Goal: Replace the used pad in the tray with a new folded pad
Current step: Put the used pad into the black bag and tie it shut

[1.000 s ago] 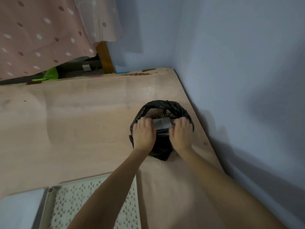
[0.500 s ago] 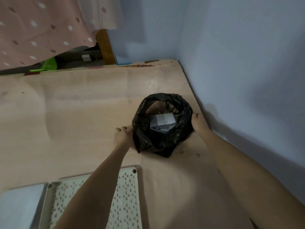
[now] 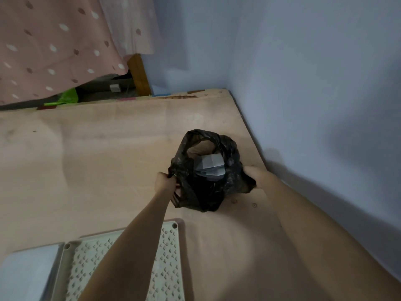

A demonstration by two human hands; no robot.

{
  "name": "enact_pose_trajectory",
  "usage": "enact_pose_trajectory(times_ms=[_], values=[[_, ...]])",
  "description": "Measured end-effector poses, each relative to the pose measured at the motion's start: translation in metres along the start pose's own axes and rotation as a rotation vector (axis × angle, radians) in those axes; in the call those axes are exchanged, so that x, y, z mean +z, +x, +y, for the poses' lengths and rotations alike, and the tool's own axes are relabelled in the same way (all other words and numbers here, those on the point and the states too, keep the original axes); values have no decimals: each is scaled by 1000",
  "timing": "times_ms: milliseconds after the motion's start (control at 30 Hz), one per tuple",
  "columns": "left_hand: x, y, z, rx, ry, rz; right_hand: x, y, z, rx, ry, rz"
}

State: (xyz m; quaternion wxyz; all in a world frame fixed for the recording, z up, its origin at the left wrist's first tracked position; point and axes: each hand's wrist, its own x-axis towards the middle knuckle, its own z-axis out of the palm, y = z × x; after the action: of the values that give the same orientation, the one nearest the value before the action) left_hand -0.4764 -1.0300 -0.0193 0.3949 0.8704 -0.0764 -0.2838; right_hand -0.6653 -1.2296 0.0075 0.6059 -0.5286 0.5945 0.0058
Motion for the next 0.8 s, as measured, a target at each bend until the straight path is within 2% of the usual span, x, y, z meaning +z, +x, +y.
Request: enact_pose_trajectory(times_ms=[67, 167, 267, 367, 467, 533, 633, 800], values=[[-11, -3, 4, -8, -85, 53, -7, -14, -3, -72, 4, 41], [-27, -13, 13, 6, -228, 32, -24, -22, -6, -260, 48, 244], [-39, -25, 29, 96, -243, 5, -35, -39, -11, -426, 35, 415], [-45, -43, 53, 168, -314, -29, -39, -60, -20, -587, 15, 487], [-52, -64, 83, 272, -379, 22, -39, -84, -33, -692, 94, 576], [-57, -77, 104, 349, -417, 39, -38, -102, -48, -749, 208, 607], [-66, -96, 134, 458, -430, 22, -37, -131, -77, -902, 222, 614], [-74, -118, 166, 625, -394, 35, -27, -174, -109, -1049, 345, 401]])
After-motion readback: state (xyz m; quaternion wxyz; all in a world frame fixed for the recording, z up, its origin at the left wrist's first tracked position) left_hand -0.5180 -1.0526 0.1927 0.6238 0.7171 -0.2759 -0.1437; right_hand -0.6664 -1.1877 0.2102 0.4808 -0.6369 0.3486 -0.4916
